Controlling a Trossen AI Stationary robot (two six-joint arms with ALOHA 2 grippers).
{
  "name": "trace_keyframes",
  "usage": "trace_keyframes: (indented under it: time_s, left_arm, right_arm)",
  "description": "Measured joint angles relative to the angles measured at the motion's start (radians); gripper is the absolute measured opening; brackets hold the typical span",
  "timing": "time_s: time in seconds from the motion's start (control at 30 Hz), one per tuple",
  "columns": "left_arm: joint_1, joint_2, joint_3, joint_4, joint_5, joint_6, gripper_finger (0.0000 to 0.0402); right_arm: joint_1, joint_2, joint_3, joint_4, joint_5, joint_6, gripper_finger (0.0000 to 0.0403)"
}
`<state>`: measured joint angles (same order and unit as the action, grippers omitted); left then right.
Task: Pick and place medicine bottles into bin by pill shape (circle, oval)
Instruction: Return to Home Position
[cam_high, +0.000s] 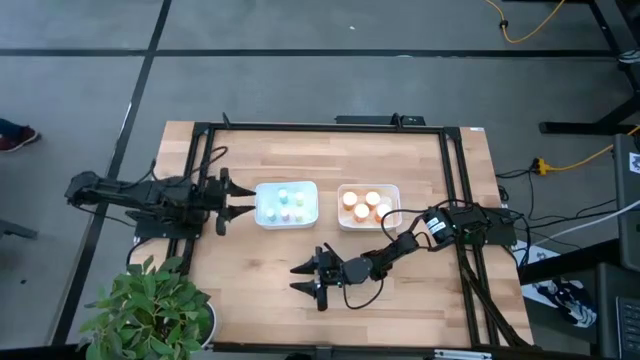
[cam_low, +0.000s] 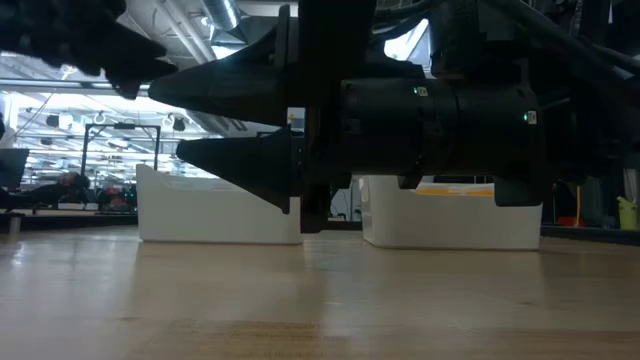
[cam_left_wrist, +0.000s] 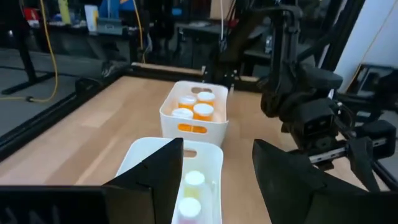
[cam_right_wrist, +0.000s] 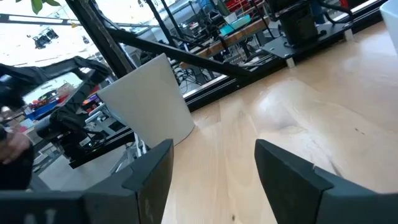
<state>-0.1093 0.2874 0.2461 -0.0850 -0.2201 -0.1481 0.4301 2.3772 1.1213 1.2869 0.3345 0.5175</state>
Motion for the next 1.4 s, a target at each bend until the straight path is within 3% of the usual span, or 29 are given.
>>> trace_keyframes:
  time_s: [0.23,0.43,0.57,0.7,0.93,1.03,1.17,1.33,1.4]
  left_arm:
    - [0.000,-0.153,-0.119,0.080,0.029,-0.009,0.0185]
    - [0.000,-0.197,-0.238,0.251,0.035,0.000,0.0186]
    - [-0.001,-0.201,-0.238,0.240,0.025,0.003,0.0186]
    - [-0.001,-0.201,-0.238,0.218,0.015,0.001,0.0186]
    - [-0.001,-0.203,-0.238,0.221,0.014,0.001,0.0186]
    - [0.000,-0.203,-0.238,0.220,0.014,0.001,0.0186]
    - [0.000,-0.203,-0.238,0.221,0.015,0.001,0.0186]
    - [0.000,-0.203,-0.238,0.221,0.015,0.001,0.0186]
    - [-0.001,-0.203,-0.238,0.221,0.015,0.001,0.0186]
  right_arm:
    - [0.000,0.000,0.000,0.000,-0.006,-0.002,0.0227]
    - [-0.014,0.000,0.000,0.000,-0.027,-0.003,0.0227]
    - [-0.038,0.000,0.000,0.000,-0.097,-0.003,0.0227]
    - [-0.077,0.000,0.000,0.000,-0.215,-0.027,0.0227]
    - [-0.200,-0.015,-0.002,0.001,-0.625,-0.046,0.0227]
    - [-0.221,-0.056,-0.009,0.001,-0.720,-0.098,0.0227]
    - [-0.222,-0.167,-0.076,-0.128,-0.699,-0.199,0.0227]
    - [-0.217,-0.364,-0.193,-0.302,-0.471,-0.321,0.0227]
    - [-0.227,-0.453,-0.261,-0.334,-0.443,-0.346,0.0227]
